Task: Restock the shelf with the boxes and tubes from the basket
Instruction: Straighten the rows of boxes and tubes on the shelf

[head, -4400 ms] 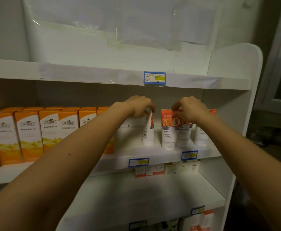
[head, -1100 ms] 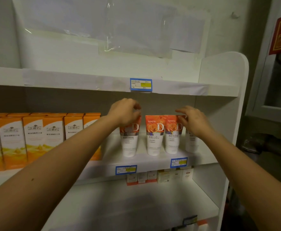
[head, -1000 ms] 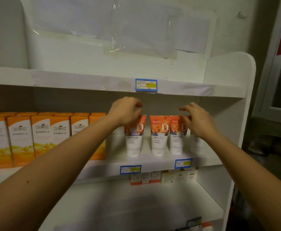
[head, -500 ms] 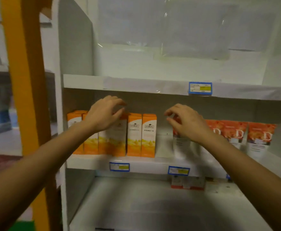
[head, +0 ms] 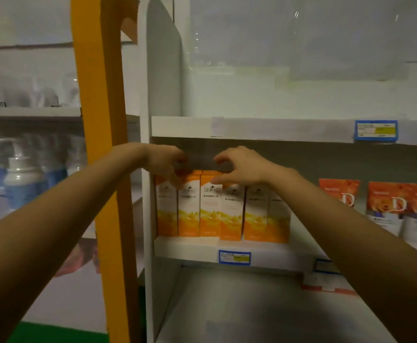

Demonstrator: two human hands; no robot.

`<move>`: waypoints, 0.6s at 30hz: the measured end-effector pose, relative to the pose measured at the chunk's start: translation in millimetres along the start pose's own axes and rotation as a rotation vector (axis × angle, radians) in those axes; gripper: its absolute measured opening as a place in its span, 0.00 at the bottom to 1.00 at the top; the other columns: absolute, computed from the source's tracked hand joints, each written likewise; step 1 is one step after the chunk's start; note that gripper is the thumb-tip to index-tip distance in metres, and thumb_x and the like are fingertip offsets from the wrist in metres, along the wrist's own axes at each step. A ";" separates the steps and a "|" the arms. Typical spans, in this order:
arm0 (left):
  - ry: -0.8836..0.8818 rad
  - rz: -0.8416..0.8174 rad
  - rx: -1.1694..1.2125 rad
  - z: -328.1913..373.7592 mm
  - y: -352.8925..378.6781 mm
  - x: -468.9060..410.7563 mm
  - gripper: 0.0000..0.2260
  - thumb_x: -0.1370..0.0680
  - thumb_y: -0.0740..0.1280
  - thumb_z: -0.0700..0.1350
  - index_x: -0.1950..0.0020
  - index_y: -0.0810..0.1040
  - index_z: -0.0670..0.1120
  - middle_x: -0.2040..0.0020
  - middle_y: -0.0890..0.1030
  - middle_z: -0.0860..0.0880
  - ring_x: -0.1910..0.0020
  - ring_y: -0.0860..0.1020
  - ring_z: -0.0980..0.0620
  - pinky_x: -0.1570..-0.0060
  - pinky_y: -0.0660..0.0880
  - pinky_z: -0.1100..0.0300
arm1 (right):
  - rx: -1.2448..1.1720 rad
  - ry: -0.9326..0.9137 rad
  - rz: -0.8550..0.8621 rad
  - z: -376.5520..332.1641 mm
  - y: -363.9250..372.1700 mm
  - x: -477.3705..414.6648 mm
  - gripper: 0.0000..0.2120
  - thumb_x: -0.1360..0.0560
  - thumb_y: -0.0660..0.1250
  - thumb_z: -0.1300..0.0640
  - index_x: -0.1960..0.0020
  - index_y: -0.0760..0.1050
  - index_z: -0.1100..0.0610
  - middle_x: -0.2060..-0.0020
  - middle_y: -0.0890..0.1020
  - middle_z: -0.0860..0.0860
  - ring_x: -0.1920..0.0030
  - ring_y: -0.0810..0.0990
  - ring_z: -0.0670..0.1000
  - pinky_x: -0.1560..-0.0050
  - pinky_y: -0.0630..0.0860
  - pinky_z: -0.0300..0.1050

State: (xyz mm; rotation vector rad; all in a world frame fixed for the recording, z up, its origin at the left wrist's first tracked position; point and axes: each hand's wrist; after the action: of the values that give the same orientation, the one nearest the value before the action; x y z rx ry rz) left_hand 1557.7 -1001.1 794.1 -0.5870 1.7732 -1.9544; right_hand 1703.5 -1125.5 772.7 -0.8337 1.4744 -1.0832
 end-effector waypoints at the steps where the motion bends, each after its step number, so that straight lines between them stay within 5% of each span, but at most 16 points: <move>1: 0.004 -0.016 -0.026 -1.0 -2.0 -6.6 0.27 0.28 0.70 0.47 0.32 0.67 0.43 0.35 0.74 0.43 0.39 0.76 0.43 0.41 0.76 0.51 | 0.014 0.029 -0.050 -3.4 0.2 -8.9 0.34 0.29 0.67 0.41 0.29 0.64 0.55 0.32 0.71 0.53 0.32 0.69 0.54 0.33 0.67 0.52; 6: 0.018 -0.054 -0.058 -4.5 -7.2 -33.2 0.35 0.30 0.71 0.55 0.28 0.62 0.45 0.33 0.73 0.45 0.37 0.75 0.42 0.38 0.75 0.45 | 0.037 0.167 -0.246 -7.3 3.8 -40.5 0.39 0.32 0.71 0.42 0.28 0.61 0.57 0.31 0.69 0.54 0.33 0.70 0.57 0.34 0.71 0.54; 18: 0.093 -0.230 -0.155 -10.3 -17.4 -48.9 0.27 0.29 0.70 0.53 0.32 0.69 0.49 0.36 0.76 0.47 0.37 0.75 0.43 0.36 0.72 0.44 | -0.025 0.257 -0.429 -10.1 -4.2 -51.1 0.35 0.33 0.73 0.47 0.30 0.65 0.53 0.35 0.74 0.52 0.41 0.77 0.55 0.41 0.76 0.52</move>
State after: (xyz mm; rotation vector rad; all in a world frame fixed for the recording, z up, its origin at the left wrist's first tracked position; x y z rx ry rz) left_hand 1591.1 -963.0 809.5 -0.7951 2.0049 -2.0342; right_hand 1702.5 -1077.9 794.4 -1.0916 1.5610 -1.5389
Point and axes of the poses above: each hand's wrist, its own x-axis away from the middle knuckle, its own y-axis out of the palm, z = x × y
